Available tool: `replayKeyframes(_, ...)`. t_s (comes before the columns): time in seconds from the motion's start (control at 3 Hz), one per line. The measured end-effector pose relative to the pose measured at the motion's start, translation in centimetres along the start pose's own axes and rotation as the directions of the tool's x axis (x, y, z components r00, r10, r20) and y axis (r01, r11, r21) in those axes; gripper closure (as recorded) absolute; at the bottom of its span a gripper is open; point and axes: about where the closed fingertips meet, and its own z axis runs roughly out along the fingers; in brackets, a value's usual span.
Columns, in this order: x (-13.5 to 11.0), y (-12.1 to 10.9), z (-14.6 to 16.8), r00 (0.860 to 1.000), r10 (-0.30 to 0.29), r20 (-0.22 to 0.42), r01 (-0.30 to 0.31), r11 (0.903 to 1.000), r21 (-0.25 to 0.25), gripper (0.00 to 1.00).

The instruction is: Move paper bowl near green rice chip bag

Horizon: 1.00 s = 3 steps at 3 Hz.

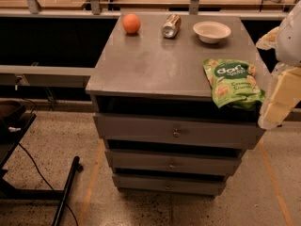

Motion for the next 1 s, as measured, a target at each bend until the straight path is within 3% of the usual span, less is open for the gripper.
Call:
replayKeyframes(0.33, 0.0, 0.0, 0.0, 1.000, 0.000, 0.000, 0.000, 1.0000, 0.000, 0.00)
replayKeyframes(0.67, 0.3, -2.1, 0.2, 1.000, 0.001, 0.005, -0.001, 0.9996, 0.027, 0.00)
replayKeyframes(1.0, 1.2, -8.2, 0.4, 1.000, -0.003, 0.020, 0.001, 0.9917, 0.129, 0.00)
